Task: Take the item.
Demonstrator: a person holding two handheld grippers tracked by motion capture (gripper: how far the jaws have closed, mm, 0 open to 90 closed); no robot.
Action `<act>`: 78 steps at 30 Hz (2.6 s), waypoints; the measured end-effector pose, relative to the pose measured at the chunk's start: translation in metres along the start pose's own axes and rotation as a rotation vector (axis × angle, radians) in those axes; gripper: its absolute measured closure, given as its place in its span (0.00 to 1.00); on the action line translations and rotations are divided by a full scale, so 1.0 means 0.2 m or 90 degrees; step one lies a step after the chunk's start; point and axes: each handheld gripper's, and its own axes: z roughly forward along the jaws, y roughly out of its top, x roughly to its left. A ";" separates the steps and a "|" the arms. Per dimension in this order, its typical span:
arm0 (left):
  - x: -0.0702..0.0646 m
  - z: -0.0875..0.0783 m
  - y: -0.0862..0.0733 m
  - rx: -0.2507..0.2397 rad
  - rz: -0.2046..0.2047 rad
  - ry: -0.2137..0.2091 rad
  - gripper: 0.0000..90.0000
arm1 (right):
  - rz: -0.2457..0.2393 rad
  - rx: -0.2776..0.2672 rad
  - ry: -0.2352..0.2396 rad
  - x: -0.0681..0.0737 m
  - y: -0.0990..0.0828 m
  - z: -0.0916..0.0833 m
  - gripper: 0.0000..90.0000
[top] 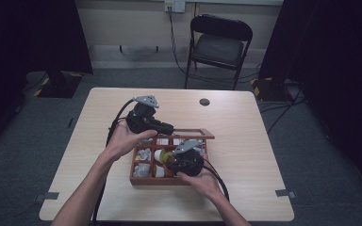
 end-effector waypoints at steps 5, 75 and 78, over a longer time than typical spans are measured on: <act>0.00 0.00 0.00 0.000 0.001 0.000 0.91 | 0.009 -0.013 -0.001 -0.01 0.00 -0.02 0.64; -0.01 0.00 0.01 0.017 0.007 0.004 0.91 | 0.149 -0.072 -0.116 -0.42 -0.31 -0.52 0.65; -0.02 0.01 0.00 0.016 0.007 0.002 0.91 | 0.156 -0.067 -0.126 -0.45 -0.32 -0.53 0.65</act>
